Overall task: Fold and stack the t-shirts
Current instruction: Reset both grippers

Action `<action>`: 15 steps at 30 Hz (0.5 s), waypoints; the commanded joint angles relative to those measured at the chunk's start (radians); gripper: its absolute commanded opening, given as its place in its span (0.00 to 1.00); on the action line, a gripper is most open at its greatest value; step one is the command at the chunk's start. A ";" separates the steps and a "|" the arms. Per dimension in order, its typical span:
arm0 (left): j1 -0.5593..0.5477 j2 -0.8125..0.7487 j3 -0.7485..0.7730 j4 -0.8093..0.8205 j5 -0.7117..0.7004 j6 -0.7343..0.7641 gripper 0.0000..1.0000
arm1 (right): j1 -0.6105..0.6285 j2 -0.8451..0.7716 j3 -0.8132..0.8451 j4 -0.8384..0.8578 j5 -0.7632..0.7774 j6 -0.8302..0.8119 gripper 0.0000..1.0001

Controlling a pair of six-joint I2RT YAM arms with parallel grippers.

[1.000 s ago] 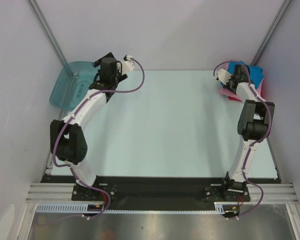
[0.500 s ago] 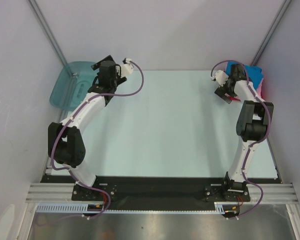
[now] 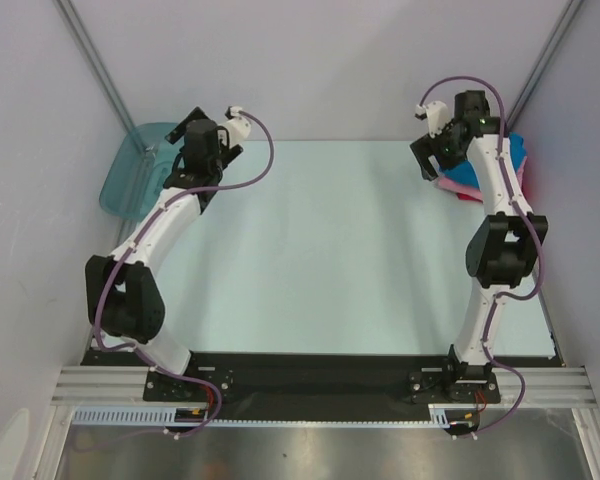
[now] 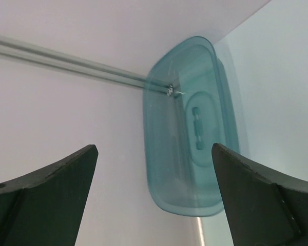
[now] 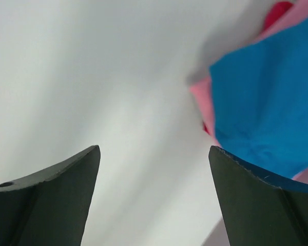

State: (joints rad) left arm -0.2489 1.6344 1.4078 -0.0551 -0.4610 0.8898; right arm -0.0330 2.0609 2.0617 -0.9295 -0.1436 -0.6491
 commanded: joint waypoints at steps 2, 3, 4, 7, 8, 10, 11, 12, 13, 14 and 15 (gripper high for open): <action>0.003 -0.088 0.013 -0.161 0.031 -0.275 1.00 | 0.138 0.010 0.251 -0.175 -0.088 0.181 0.93; 0.002 -0.094 0.013 -0.188 0.048 -0.313 1.00 | 0.171 0.059 0.302 -0.183 -0.058 0.198 0.95; 0.000 -0.099 0.014 -0.219 0.094 -0.383 1.00 | 0.204 0.080 0.378 -0.195 -0.003 0.207 0.97; -0.018 -0.108 0.007 -0.287 0.139 -0.457 1.00 | 0.307 0.110 0.402 -0.184 0.051 0.209 0.99; -0.026 -0.110 -0.003 -0.298 0.142 -0.457 1.00 | 0.324 0.107 0.390 -0.142 0.062 0.232 0.99; -0.056 -0.110 -0.018 -0.290 0.124 -0.433 1.00 | 0.363 0.094 0.365 -0.103 0.067 0.253 1.00; -0.064 -0.105 -0.017 -0.281 0.114 -0.433 1.00 | 0.373 0.088 0.333 -0.059 0.062 0.273 1.00; -0.066 -0.093 -0.010 -0.282 0.122 -0.443 1.00 | 0.383 0.081 0.309 -0.033 0.061 0.285 1.00; -0.066 -0.084 -0.004 -0.284 0.128 -0.463 1.00 | 0.387 0.074 0.289 -0.003 0.061 0.295 1.00; -0.066 -0.074 0.017 -0.295 0.159 -0.477 1.00 | 0.389 0.065 0.253 0.044 0.064 0.302 1.00; -0.066 -0.062 0.032 -0.302 0.174 -0.489 1.00 | 0.389 0.065 0.247 0.061 0.091 0.324 1.00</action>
State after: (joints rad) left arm -0.3099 1.5692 1.4002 -0.3401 -0.3458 0.4820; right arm 0.3843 2.1410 2.3459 -0.9718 -0.1131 -0.4042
